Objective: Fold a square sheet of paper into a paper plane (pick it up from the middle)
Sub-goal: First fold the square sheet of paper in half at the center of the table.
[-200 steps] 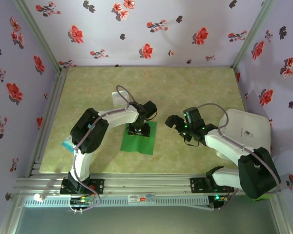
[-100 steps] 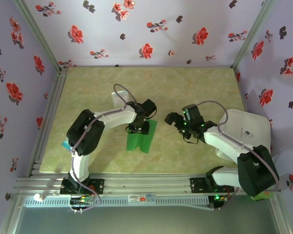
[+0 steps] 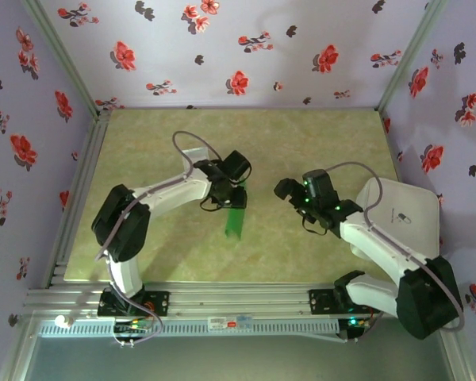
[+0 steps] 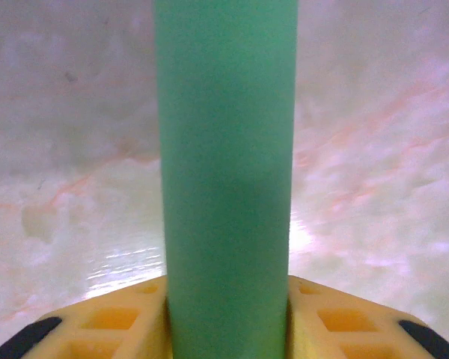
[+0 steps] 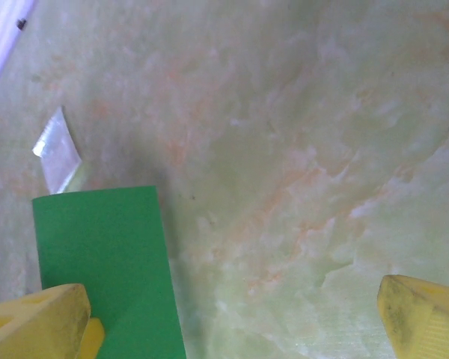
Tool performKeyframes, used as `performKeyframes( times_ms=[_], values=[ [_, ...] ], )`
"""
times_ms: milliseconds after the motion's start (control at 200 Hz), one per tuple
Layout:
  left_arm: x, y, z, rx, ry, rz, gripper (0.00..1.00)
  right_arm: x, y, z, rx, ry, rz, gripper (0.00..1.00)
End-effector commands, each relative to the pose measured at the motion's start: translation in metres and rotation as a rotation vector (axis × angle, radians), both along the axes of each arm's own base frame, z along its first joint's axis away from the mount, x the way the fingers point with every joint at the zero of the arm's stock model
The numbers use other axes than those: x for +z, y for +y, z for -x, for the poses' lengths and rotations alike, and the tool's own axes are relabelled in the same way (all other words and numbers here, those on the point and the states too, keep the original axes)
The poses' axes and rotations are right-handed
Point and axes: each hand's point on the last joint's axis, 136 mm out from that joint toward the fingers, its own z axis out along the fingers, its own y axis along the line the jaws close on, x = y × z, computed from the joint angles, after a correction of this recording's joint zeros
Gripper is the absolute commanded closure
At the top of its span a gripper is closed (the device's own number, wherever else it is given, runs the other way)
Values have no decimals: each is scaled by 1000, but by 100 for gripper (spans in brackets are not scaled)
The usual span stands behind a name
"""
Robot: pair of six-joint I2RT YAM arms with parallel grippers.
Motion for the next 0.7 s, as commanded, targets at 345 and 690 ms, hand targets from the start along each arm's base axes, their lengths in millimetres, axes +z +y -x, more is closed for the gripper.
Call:
performKeyframes(
  times_ms=[345,690],
  values=[
    [38,-32,-18,163,52,637,64,17,13,-2,67,-101,-92,1],
    [-8,-37,3,117,186,594,65,25,38,-13,156,-144,-172,4]
  ],
)
